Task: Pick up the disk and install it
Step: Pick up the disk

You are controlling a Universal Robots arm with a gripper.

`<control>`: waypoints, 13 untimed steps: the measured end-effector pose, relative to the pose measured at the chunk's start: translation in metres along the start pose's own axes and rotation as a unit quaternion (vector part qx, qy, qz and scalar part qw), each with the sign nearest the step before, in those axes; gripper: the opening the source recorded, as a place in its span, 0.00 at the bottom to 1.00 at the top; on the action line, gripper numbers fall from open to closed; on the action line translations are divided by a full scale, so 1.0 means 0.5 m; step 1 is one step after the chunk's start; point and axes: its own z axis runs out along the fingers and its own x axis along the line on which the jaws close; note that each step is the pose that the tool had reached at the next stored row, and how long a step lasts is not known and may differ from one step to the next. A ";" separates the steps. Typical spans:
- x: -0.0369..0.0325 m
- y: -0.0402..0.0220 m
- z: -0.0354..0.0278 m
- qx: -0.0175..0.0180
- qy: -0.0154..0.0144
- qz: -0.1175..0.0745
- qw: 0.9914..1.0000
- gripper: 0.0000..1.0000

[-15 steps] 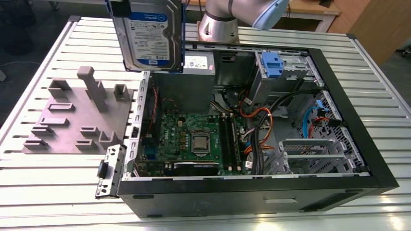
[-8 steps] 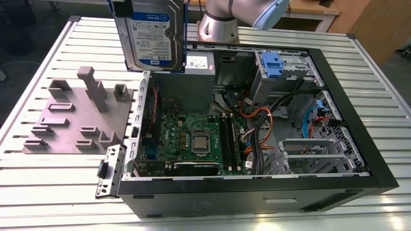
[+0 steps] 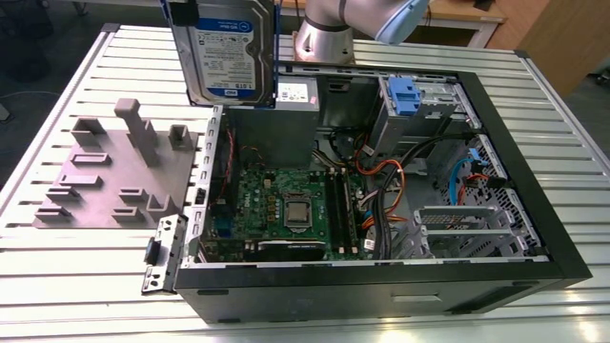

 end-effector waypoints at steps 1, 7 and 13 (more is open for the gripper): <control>0.000 -0.001 0.000 0.000 0.000 0.000 1.000 0.36; 0.000 -0.011 0.000 0.000 0.000 0.000 1.000 0.36; 0.015 -0.014 0.000 0.000 0.000 0.000 1.000 0.36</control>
